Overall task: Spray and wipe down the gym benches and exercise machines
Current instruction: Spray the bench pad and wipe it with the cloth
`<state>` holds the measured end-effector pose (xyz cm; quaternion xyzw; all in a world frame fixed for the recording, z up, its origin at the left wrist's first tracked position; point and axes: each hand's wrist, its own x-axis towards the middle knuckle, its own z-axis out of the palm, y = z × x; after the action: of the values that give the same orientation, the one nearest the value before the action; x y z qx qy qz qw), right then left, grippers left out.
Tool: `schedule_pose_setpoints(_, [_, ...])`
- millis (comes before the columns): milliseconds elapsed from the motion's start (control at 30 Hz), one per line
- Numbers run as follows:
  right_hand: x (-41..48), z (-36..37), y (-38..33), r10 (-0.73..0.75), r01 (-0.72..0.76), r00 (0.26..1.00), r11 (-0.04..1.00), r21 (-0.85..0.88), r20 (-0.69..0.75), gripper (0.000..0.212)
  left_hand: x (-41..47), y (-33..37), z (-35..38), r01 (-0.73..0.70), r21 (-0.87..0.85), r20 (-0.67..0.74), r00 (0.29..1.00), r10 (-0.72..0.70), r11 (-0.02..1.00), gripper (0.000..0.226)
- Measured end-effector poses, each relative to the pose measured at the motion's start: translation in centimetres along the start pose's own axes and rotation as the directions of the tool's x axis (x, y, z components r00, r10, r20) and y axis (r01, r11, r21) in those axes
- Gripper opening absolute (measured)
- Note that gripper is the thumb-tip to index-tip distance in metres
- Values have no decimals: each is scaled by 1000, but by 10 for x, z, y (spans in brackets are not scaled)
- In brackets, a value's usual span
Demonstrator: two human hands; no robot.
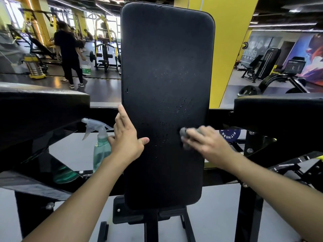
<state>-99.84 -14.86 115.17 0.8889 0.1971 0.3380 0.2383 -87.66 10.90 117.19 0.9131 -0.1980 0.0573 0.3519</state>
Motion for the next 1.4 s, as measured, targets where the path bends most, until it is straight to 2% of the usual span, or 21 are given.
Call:
schedule_pose_setpoints(100, [33,-5,22,411,-402,892,911,87,-187,34,0,1,-1,4,-5,9,1000,-4,1000,130])
schedule_pose_setpoints(167, [40,2,2,518,-504,829,856,119,-211,40,-1,1,-3,-3,-16,5,1000,3,1000,130])
schedule_pose_setpoints(267, [18,10,-41,242,-238,968,970,51,-70,41,-2,0,-1,-12,-25,-4,1000,12,1000,130])
schedule_pose_setpoints(367, [16,1,-24,-18,18,1000,1000,10,-11,31,-3,0,-3,-31,-34,10,999,31,999,129])
schedule_pose_setpoints(433, [34,-1,-1,75,-76,994,997,-15,-77,29,-5,-3,-8,-46,-26,39,998,47,999,131])
schedule_pose_setpoints(500, [50,-2,9,349,-351,919,936,26,-185,32,-10,-7,-10,-52,-22,75,996,53,998,135])
schedule_pose_setpoints(567, [53,6,-11,454,-446,865,891,88,-213,38,-17,-11,-8,-44,-8,75,996,44,999,135])
schedule_pose_setpoints(600, [48,13,-26,382,-372,904,924,86,-191,38,-20,-13,-6,-38,-2,65,997,38,999,134])
schedule_pose_setpoints(667, [34,15,-48,41,-36,994,998,43,-105,34,-22,-15,-4,-29,-8,50,998,30,1000,130])
schedule_pose_setpoints(733, [35,8,-32,-192,193,980,981,8,-53,31,-21,-16,-4,-28,-17,55,998,29,999,129])
schedule_pose_setpoints(767, [41,4,-20,-179,179,982,984,-7,-68,31,-20,-17,-4,-26,-18,55,998,27,1000,128])
schedule_pose_setpoints(833, [56,3,-2,51,-54,985,998,-16,-163,33,-20,-18,-2,-13,-14,47,999,13,1000,125])
schedule_pose_setpoints(933, [62,12,-26,369,-357,900,929,92,-233,36,-20,-19,1,2,-13,23,1000,-1,1000,120])
schedule_pose_setpoints(967, [57,17,-41,348,-332,912,937,110,-218,37,-20,-19,2,1,-21,20,1000,-1,1000,119])
schedule_pose_setpoints(1033, [45,18,-61,83,-73,986,995,71,-143,36,-20,-21,3,5,-45,21,1000,-4,999,117])
schedule_pose_setpoints(1100, [44,8,-46,-159,160,986,987,25,-55,34,-20,-22,5,13,-67,30,999,-11,998,114])
schedule_pose_setpoints(1133, [50,3,-34,-171,171,984,985,1,-55,34,-19,-22,5,16,-71,31,999,-14,997,112])
schedule_pose_setpoints(1200, [64,2,-16,13,-17,991,999,-28,-136,37,-19,-23,5,20,-73,36,999,-18,997,110])
schedule_pose_setpoints(1300, [71,15,-44,391,-380,887,920,93,-243,42,-20,-23,6,28,-83,36,999,-25,996,108])
schedule_pose_setpoints(1333, [67,22,-63,410,-393,881,912,117,-235,42,-20,-23,6,29,-85,35,999,-27,996,107])
schedule_pose_setpoints(1400, [55,24,-85,208,-199,965,977,73,-157,41,-21,-23,6,37,-82,28,999,-35,996,106])
